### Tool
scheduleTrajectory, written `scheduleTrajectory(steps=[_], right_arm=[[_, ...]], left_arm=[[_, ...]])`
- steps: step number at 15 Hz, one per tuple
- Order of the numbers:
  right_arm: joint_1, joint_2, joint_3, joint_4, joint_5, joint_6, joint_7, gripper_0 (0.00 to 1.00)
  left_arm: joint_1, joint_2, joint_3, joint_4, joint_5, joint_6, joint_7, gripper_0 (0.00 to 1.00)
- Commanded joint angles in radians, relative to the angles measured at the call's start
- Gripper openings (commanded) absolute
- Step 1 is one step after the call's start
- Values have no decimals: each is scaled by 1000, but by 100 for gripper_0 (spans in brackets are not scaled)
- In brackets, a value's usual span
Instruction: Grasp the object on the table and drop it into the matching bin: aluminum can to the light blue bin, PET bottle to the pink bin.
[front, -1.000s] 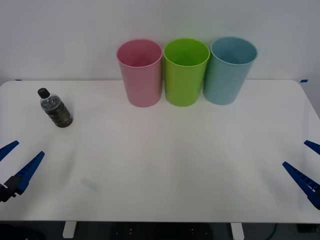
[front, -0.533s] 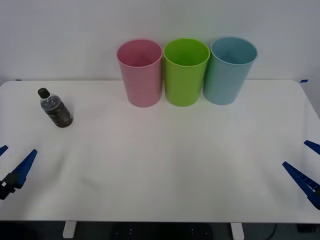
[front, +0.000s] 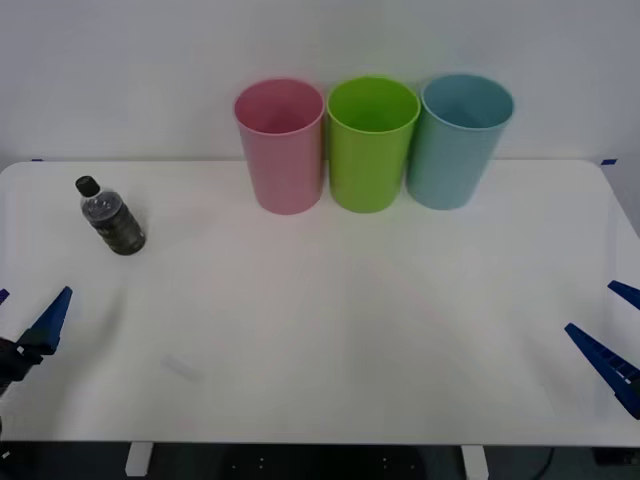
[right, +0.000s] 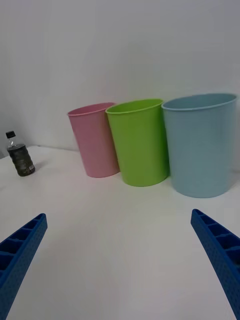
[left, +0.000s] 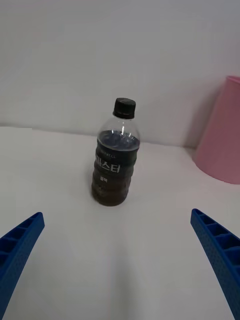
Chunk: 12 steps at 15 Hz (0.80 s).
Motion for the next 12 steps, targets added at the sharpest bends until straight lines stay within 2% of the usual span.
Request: scheduleTrajectory(steps=[1, 6, 12], right_arm=[[0, 0, 0, 0, 0, 0, 0, 100], [0, 0, 0, 0, 0, 0, 0, 100], [0, 0, 0, 0, 0, 0, 0, 100]], left_arm=[[-21, -1, -15, 11, -17, 44, 1, 100], [-127, -1, -10, 120, -66, 44, -5, 100], [-288, -22, -13, 258, -174, 50, -6, 100]])
